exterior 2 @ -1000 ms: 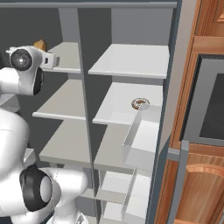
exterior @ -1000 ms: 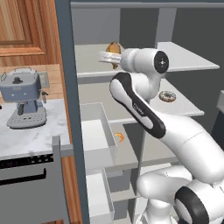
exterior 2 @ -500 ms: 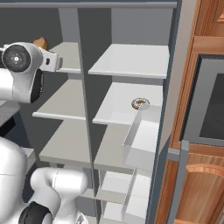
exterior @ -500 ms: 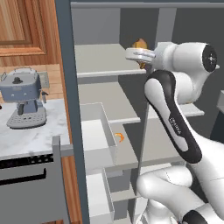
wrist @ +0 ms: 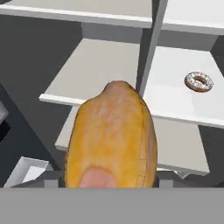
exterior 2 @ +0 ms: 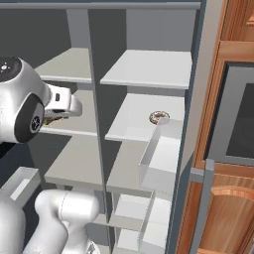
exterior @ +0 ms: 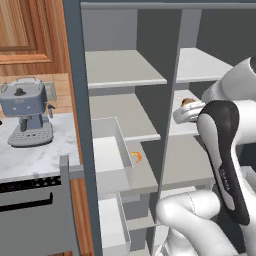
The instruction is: Pick up the frozen chicken drumstick from the freezer, place it on any shelf in the fridge, and close the fridge and freezer doors when done.
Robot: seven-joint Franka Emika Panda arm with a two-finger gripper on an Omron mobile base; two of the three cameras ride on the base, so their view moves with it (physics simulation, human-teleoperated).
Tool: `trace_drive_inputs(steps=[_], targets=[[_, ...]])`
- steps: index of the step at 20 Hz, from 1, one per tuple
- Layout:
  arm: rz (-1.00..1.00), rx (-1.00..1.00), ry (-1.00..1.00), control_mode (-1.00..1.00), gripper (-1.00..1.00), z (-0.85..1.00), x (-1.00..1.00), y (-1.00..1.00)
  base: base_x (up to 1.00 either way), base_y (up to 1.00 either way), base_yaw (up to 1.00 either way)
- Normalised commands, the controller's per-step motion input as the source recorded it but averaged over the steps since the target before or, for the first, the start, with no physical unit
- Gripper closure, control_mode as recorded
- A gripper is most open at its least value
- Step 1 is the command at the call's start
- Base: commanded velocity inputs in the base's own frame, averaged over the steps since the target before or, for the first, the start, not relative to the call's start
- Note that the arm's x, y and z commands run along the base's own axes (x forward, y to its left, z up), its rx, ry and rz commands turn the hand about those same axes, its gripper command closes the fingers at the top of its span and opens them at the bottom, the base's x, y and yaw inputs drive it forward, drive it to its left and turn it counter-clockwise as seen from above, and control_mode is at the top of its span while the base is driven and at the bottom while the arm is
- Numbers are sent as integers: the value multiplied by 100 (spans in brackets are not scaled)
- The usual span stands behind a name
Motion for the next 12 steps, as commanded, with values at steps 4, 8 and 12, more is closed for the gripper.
trace_drive_inputs(steps=[4, 8, 12], targets=[[-21, -13, 1, -100, 100, -31, -57, -100, 0, 0, 0], [-40, 0, -2, -100, 100, 0, 34, -100, 0, 0, 0], [-38, 0, -9, -100, 100, 21, 73, -82, 0, 0, 0]])
